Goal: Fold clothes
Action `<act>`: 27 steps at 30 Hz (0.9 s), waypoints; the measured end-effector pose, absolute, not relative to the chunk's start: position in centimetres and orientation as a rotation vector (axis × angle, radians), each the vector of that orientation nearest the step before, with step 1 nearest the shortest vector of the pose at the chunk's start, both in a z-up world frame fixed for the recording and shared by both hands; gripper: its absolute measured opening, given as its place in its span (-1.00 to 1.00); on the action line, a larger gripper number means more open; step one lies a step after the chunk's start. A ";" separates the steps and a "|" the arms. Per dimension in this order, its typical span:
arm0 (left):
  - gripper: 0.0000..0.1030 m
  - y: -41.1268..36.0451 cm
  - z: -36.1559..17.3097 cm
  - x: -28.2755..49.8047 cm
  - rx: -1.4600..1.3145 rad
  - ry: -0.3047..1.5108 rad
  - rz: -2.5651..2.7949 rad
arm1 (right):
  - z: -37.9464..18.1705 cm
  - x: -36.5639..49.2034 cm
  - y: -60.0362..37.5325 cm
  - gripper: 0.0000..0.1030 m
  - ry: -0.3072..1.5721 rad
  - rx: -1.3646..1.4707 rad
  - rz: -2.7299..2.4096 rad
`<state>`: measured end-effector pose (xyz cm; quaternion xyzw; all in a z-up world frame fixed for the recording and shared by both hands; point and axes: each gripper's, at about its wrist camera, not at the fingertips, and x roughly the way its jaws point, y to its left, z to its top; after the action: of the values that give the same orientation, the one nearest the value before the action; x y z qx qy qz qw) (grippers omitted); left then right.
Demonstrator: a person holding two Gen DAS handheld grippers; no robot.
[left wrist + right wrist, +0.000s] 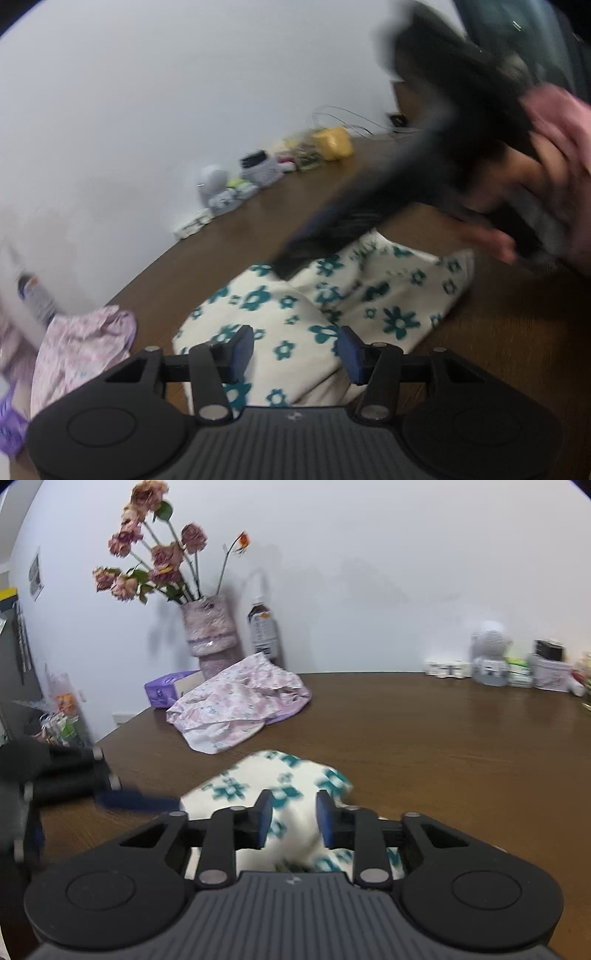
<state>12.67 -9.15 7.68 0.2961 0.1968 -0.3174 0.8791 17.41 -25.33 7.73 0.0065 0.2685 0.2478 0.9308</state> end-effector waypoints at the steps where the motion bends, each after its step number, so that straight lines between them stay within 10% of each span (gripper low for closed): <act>1: -0.23 -9.5 7.3 12.7 0.635 0.411 -0.670 | 7.8 18.1 -24.6 -0.54 0.556 0.005 0.515; 19: -0.05 -5.5 8.7 11.0 0.491 0.373 -0.678 | 5.9 18.4 -25.7 -0.61 0.574 0.124 0.443; 27: 0.03 0.1 6.5 12.0 0.462 0.522 -0.578 | 5.9 11.2 -24.4 -0.31 0.576 0.032 0.521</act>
<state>12.01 0.12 6.48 0.2232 0.2522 -0.2793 0.8992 11.25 -24.42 5.89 0.0155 0.2808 0.2540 0.9254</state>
